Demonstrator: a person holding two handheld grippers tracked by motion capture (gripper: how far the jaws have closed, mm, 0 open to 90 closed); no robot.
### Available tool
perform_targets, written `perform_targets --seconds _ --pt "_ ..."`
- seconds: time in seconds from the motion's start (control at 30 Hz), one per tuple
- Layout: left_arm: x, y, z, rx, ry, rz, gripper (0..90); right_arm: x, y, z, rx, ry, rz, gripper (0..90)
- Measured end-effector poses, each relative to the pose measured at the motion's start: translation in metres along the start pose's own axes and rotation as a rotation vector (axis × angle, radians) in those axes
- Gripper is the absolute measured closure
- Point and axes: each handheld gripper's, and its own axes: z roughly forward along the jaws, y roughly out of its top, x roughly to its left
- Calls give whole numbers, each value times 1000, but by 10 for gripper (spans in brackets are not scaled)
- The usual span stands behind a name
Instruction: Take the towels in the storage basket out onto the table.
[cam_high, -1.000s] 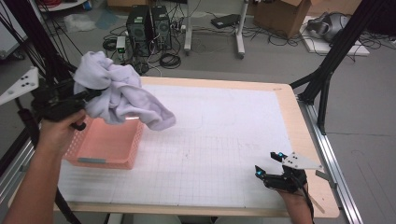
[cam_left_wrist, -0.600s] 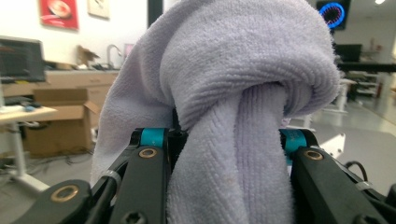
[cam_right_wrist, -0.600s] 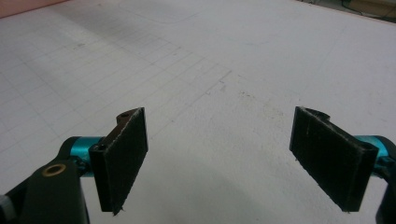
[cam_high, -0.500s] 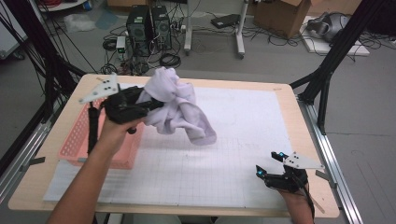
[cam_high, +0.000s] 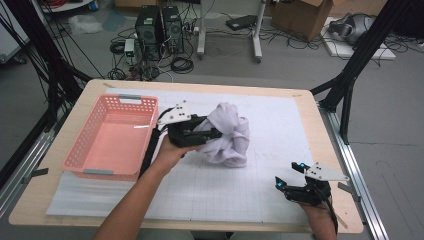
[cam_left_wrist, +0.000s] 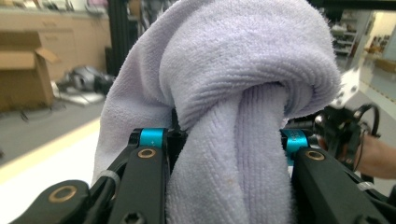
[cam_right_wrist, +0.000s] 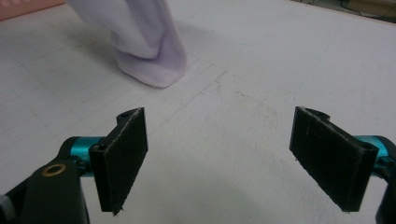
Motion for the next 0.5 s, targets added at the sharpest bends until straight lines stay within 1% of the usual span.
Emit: perform_targets --seconds 0.07,0.13,0.2,0.23,0.27,0.3,0.33,0.37,0.4,0.43,0.5 --pt "1 -10 12 41 3 -17 632 -1 0 0 -5 0 1 183" --pt "1 -19 25 84 13 -26 625 -1 -1 0 -2 -1 2 183" --pt "2 -29 36 112 31 -47 611 -2 -1 0 -2 -2 5 183" --pt "2 -29 36 112 31 -47 601 -2 -1 1 -3 -2 7 184" --pt "5 -39 46 148 47 -75 597 -2 -1 1 0 -1 9 183" --pt "5 -39 46 148 47 -75 591 -2 -1 1 -2 0 8 184" --pt "9 -48 53 177 73 -96 585 -3 -1 1 -1 1 8 183" --pt "9 -48 53 177 73 -96 575 -3 -1 1 -1 1 8 183" --pt "10 -52 56 190 92 -103 561 -2 -1 2 2 2 9 183" --pt "13 -59 59 221 128 -121 537 -3 -2 2 1 2 7 183" --pt "16 -63 60 266 167 -130 459 -3 -2 3 4 3 8 183"
